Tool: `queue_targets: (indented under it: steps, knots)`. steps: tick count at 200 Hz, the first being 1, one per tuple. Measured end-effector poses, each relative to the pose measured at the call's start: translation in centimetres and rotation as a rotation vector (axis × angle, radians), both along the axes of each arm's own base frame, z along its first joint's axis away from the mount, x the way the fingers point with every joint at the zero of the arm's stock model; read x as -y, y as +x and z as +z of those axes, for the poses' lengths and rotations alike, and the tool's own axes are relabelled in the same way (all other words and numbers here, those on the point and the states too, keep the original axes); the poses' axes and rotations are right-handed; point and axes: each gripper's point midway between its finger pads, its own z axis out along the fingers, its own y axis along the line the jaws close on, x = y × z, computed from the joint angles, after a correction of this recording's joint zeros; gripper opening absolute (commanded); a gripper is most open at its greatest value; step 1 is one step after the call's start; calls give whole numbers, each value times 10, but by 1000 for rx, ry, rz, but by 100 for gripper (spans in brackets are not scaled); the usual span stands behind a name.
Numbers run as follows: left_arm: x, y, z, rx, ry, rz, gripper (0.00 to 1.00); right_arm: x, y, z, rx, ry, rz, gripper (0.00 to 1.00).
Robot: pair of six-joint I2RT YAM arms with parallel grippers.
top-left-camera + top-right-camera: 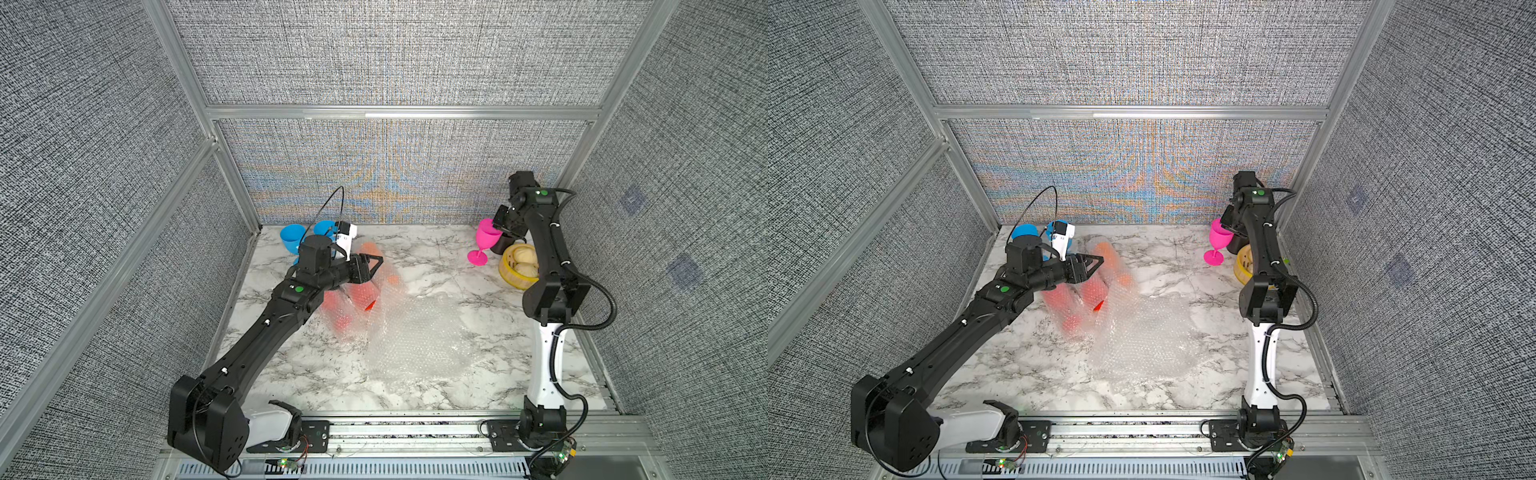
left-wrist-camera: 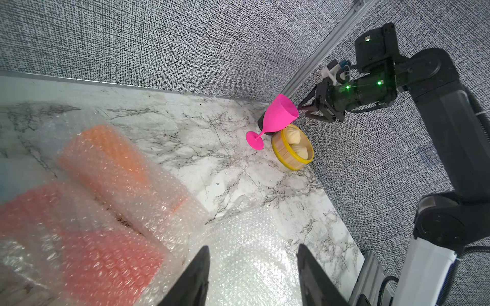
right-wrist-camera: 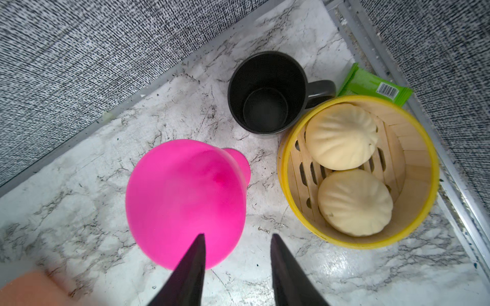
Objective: Unpack wine glasses from bubble wrap
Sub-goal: Place the wine glass at the center of the board, then pick up the bubble wrap from the center of the board.
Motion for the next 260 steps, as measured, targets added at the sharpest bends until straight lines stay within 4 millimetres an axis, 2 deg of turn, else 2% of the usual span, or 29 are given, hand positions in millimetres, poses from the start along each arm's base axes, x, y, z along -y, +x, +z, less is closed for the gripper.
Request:
queue_targets:
  steps: [32,59,72,89,107,134,157,179,208,240,260]
  knots:
    - [-17,8,-7,-8,53,87,55,-2,-15,50,103,-9,14,55]
    - [-34,11,-10,-37,101,185,57,-14,-43,84,160,-50,53,57]
    - [-44,9,-15,-67,116,237,64,-27,-62,92,173,-68,85,57]
    - [-61,3,-24,-126,134,334,81,-50,-90,99,197,-94,136,57]
    - [-86,-6,-43,-207,164,470,100,-82,-123,97,217,-117,210,57]
    - [-129,-20,-78,-349,255,667,100,-128,-172,80,238,-117,345,57]
    - [-157,-20,-100,-430,293,780,100,-144,-203,63,253,-82,391,57]
    - [-178,-9,-126,-508,306,848,100,-157,-226,49,258,-33,438,57]
    - [-183,18,-156,-608,314,858,100,-159,-244,45,286,3,458,57]
    - [-177,54,-165,-663,334,850,100,-153,-259,35,284,11,467,57]
    - [-175,57,-184,-711,364,836,98,-148,-264,31,286,5,467,57]
